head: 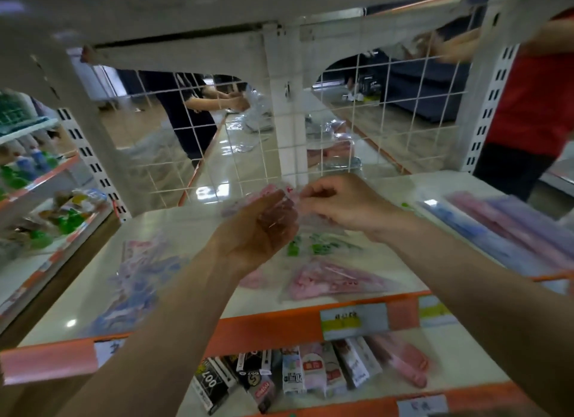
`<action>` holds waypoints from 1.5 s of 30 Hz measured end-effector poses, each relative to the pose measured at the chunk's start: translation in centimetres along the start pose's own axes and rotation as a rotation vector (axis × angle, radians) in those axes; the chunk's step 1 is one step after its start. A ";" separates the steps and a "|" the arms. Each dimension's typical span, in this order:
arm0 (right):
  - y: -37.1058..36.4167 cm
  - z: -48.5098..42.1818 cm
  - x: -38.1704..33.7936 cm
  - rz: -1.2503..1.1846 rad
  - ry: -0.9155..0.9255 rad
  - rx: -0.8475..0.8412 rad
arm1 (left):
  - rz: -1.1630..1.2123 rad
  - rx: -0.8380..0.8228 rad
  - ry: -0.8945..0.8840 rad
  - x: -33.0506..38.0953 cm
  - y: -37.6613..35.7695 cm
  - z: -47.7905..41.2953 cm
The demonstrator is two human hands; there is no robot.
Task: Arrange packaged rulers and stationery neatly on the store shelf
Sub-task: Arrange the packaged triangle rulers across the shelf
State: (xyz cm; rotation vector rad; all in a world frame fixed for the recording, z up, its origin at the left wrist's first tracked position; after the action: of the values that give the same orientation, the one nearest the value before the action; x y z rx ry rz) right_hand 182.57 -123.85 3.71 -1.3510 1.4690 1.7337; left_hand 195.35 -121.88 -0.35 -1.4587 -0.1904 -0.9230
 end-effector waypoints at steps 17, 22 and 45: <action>1.7 0.8 1.9 -0.006 -0.074 0.060 | -0.348 0.136 -0.046 -0.3 0.3 -0.9; 2.3 1.1 2.6 -0.065 -0.117 0.044 | -0.329 0.190 -0.097 0.8 1.2 -0.4; 1.1 5.4 4.3 0.293 -0.253 -0.213 | -0.133 0.336 -0.258 3.7 4.5 0.9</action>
State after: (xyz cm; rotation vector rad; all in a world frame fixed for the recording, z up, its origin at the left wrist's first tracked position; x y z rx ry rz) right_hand 177.94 -120.10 -0.06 -1.0017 1.4243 2.2098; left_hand 200.96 -123.28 -1.29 -1.2571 -0.6110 -0.7627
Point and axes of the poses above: each hand's wrist, its own z-axis away from the middle knuckle, its own y-axis out of the back of the hand, x = y × z, the point moved 6 cm from there along -z, towards the middle knuckle, and after that the axes turned 5 degrees about -x, right-handed, at the moved point
